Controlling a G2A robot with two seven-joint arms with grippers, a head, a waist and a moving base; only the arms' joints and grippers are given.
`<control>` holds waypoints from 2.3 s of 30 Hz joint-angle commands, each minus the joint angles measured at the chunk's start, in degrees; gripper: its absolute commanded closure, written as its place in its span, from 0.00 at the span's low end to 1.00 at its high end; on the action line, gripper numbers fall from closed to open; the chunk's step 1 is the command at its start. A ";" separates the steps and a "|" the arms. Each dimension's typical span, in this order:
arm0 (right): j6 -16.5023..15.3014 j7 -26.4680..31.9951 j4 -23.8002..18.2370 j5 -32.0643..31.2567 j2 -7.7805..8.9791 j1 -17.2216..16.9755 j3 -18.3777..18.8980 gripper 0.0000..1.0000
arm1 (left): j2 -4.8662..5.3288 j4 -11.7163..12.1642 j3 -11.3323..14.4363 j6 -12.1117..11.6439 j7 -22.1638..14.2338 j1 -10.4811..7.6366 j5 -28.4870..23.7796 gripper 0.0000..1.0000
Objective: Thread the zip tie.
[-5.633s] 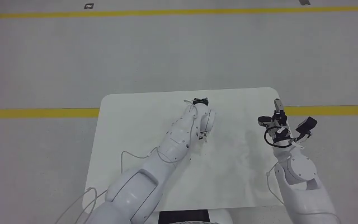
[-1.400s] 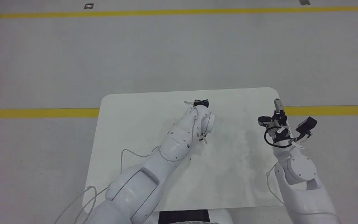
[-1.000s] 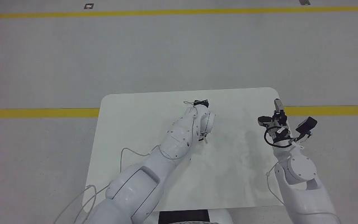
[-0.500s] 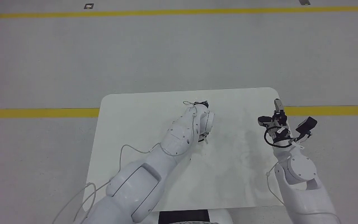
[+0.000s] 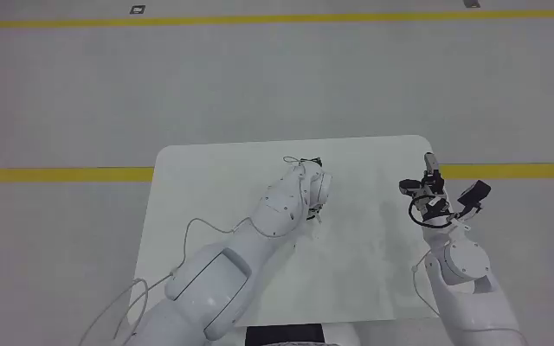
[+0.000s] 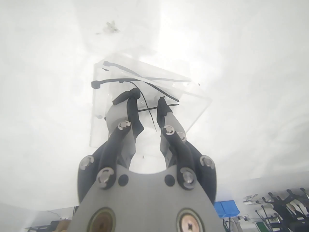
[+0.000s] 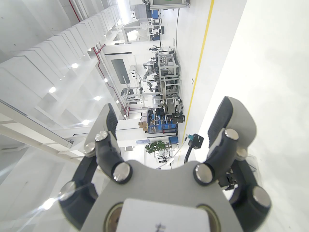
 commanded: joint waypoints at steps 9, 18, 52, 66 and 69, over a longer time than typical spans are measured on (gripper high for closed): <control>0.00 0.00 0.00 0.00 0.00 0.00 0.00 0.00 | -0.27 2.20 1.60 0.00 0.94 -1.17 -2.38 0.94; 0.00 0.00 0.00 0.00 0.00 0.00 0.00 0.00 | -0.43 2.98 2.91 0.00 1.63 -2.00 -4.02 1.00; 0.00 0.00 0.00 0.00 0.00 0.00 0.00 0.00 | 3.00 -9.65 2.23 -1.05 -9.28 1.22 -2.26 1.00; 0.00 0.00 0.00 0.00 0.00 0.00 0.00 0.00 | 6.75 -23.38 1.27 0.00 -16.22 7.11 3.20 1.00; 0.00 0.00 0.00 0.00 0.00 0.00 0.00 0.00 | 7.38 -26.26 0.85 0.00 -16.98 8.54 4.47 1.00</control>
